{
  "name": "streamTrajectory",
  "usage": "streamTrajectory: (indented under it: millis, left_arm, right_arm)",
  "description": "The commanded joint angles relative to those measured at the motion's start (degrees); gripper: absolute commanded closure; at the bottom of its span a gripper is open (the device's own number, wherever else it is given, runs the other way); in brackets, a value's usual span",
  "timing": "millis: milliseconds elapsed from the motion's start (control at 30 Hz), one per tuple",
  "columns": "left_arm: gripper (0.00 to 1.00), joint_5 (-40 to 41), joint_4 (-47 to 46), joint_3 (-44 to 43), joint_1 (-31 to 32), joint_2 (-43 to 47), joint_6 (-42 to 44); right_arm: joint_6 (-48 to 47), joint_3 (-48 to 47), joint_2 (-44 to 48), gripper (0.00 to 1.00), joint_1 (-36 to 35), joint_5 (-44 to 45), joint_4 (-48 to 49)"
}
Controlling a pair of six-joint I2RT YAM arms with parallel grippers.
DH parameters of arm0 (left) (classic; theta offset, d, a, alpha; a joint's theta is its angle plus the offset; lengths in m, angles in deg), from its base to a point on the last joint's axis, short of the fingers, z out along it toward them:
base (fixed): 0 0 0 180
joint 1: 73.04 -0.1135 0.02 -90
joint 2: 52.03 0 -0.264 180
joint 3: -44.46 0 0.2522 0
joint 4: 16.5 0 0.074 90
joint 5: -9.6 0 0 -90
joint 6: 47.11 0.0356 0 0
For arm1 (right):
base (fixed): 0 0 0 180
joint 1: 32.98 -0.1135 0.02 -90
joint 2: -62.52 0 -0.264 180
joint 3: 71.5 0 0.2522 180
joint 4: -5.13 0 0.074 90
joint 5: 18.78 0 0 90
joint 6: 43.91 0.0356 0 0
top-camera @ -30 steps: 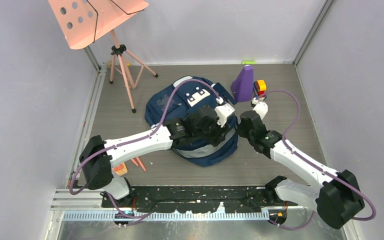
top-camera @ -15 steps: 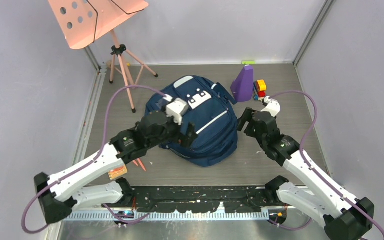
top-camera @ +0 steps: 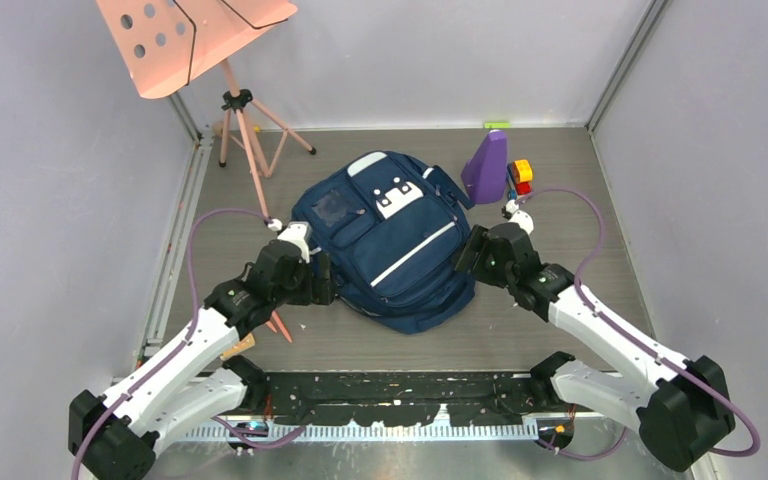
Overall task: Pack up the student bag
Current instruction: Zip the student bag at the center of the board.
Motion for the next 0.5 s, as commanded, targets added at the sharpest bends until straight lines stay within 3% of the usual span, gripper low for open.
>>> streamTrajectory:
  millis: [0, 133, 200, 333, 400, 467]
  left_arm:
    - [0.22, 1.0, 2.2, 0.8, -2.3, -0.3, -3.7]
    - [0.28, -0.6, -0.3, 2.8, -2.9, -0.6, -4.2]
    - [0.28, -2.4, -2.9, 3.9, -3.0, -0.8, -4.1]
    - [0.29, -6.7, -7.5, 5.6, -3.0, -1.9, -3.3]
    - [0.32, -9.4, -9.7, 6.3, -3.0, -2.8, -2.8]
    - [0.33, -12.0, -12.3, 6.8, -3.0, -3.4, -2.0]
  right_arm:
    - [1.1, -0.2, -2.2, 0.29, -0.2, -1.9, 3.3]
    - [0.8, 0.2, -4.0, 0.32, -0.3, -2.1, 5.4]
    - [0.3, 0.1, -5.0, 0.43, -0.3, -1.8, 6.1]
    - [-0.8, -0.6, -5.9, 0.82, -0.3, 1.6, 6.9]
    - [-2.2, -1.9, -6.1, 0.94, -0.1, 3.4, 6.5]
    - [-4.1, -3.6, -6.5, 0.99, 1.0, 4.9, 5.5]
